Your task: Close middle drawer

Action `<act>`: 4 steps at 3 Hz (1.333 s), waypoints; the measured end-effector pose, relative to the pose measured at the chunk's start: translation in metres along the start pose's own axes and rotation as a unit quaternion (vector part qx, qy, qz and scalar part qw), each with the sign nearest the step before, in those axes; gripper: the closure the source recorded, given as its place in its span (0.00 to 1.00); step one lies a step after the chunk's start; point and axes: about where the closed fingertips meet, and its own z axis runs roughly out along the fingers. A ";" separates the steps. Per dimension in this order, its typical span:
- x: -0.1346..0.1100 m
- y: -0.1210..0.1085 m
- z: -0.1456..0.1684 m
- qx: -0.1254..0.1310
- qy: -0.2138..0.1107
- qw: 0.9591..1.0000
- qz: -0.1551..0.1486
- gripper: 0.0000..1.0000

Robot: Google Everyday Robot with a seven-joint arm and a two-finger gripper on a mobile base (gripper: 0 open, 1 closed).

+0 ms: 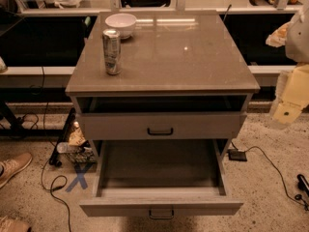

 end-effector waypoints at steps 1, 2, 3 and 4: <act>0.000 0.000 0.000 0.000 0.000 1.000 0.000 0.00; 0.014 0.015 0.061 -0.032 -0.032 0.998 0.052 0.00; 0.029 0.042 0.130 -0.061 -0.082 0.989 0.109 0.00; 0.029 0.032 0.146 -0.034 -0.103 0.986 0.128 0.00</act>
Offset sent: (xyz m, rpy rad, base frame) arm 0.0070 -0.0084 -0.1416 0.2165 0.1459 -0.1638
